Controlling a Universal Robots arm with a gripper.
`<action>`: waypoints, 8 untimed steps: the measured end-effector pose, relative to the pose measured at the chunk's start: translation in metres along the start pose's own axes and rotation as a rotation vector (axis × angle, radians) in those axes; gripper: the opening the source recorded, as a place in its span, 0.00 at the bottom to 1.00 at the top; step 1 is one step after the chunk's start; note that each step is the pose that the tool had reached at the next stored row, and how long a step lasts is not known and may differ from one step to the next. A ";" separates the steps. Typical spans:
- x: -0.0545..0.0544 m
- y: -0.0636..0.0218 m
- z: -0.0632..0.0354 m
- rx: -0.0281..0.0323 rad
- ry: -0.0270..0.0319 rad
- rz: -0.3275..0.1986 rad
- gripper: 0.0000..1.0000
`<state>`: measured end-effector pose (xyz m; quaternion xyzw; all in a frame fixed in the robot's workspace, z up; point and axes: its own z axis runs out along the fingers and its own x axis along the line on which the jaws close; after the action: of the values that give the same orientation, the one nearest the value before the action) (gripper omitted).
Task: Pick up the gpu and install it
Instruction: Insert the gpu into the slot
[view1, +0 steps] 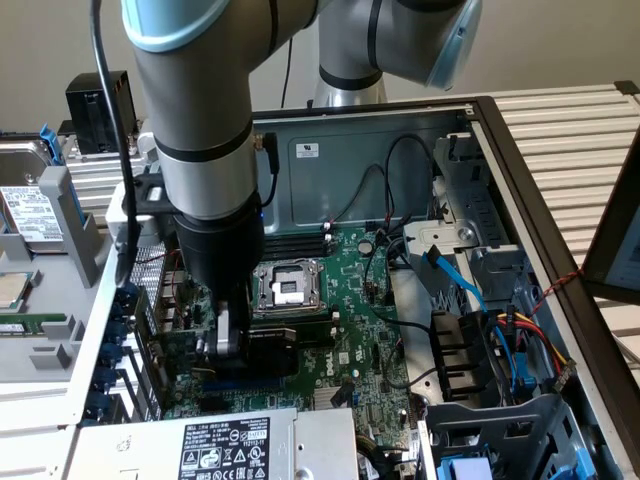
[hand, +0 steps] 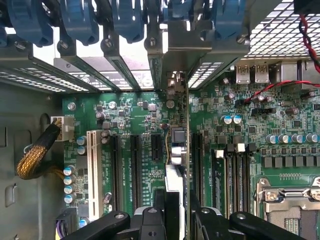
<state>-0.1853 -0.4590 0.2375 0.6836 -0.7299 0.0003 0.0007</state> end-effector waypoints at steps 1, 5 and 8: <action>0.000 -0.0001 0.0000 0.0001 0.0000 0.000 0.28; 0.000 -0.0002 0.0000 0.0001 0.0000 -0.003 0.28; 0.000 -0.0003 0.0000 0.0001 0.0000 -0.003 0.28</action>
<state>-0.1851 -0.4594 0.2375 0.6847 -0.7288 0.0004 0.0007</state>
